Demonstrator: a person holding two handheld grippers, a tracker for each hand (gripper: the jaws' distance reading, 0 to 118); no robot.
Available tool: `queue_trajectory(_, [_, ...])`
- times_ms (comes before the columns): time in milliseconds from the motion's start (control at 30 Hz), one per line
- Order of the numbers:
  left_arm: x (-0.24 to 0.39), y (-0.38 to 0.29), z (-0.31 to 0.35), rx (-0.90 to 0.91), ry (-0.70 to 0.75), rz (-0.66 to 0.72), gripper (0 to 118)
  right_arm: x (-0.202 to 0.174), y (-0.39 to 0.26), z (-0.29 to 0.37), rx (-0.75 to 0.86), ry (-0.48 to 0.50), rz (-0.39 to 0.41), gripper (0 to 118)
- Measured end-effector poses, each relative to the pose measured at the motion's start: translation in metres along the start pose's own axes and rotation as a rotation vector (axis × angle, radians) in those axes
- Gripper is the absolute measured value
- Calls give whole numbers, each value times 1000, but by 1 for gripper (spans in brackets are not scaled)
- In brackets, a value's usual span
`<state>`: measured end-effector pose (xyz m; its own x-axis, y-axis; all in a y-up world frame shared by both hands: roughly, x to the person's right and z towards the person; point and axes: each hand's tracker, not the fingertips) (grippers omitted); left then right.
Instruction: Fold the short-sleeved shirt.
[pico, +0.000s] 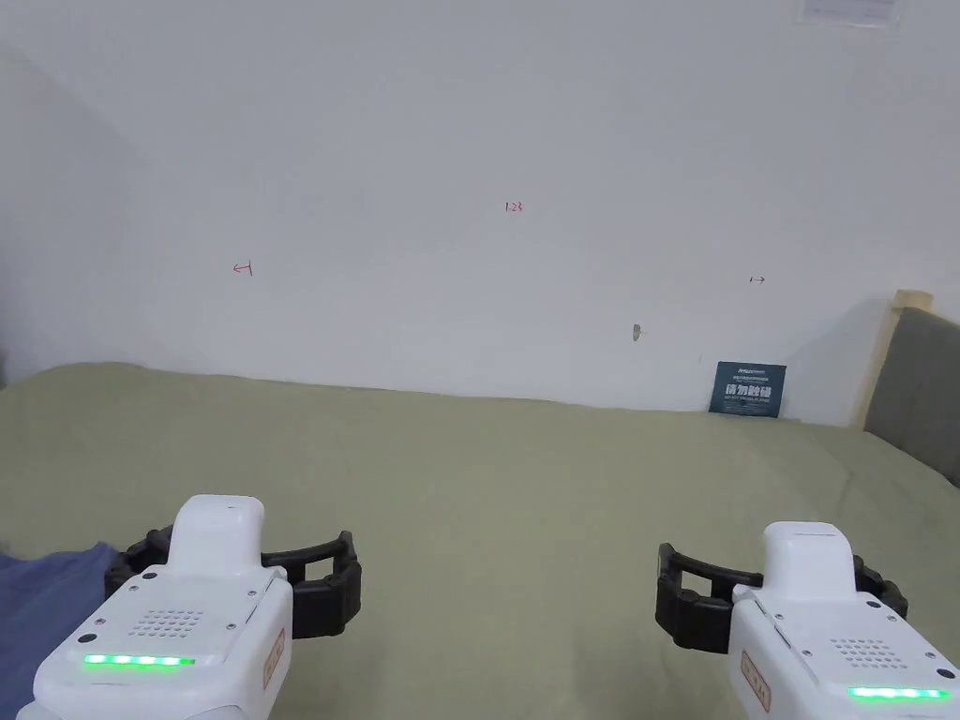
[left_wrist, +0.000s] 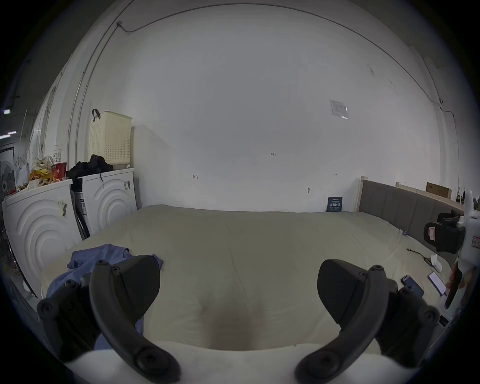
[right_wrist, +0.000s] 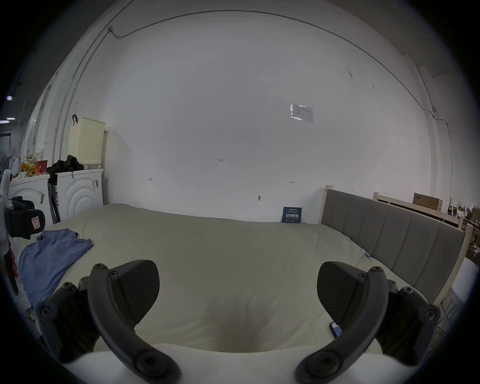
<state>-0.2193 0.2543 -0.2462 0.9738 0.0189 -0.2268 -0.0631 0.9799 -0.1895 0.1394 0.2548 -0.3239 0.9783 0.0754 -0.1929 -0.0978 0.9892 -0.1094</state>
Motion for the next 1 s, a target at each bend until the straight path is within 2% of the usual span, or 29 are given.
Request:
queue_trajectory(133, [1, 1, 0, -5, -2, 4, 118, -3, -1, 0, 6, -14, 46, 118])
queue_trajectory(433, [0, 1, 2, 25, -29, 36, 118, 0, -2, 2, 14, 0, 10, 118])
queue_trajectory(533, [0, 1, 1, 25, -23, 26, 118, -2, -1, 2, 26, -36, 39, 118])
queue_trajectory(700, [-2, 3, 1, 54, 8, 54, 118, -3, 1, 4, 48, -8, 46, 118])
queue_trajectory(767, [-6, 4, 3, 70, -9, 77, 118, -5, 3, 2, 26, -31, 66, 118])
queue_trajectory(1000, [-9, 4, 2, 61, 8, 74, 118, 1, 1, 3, 30, -21, 32, 118])
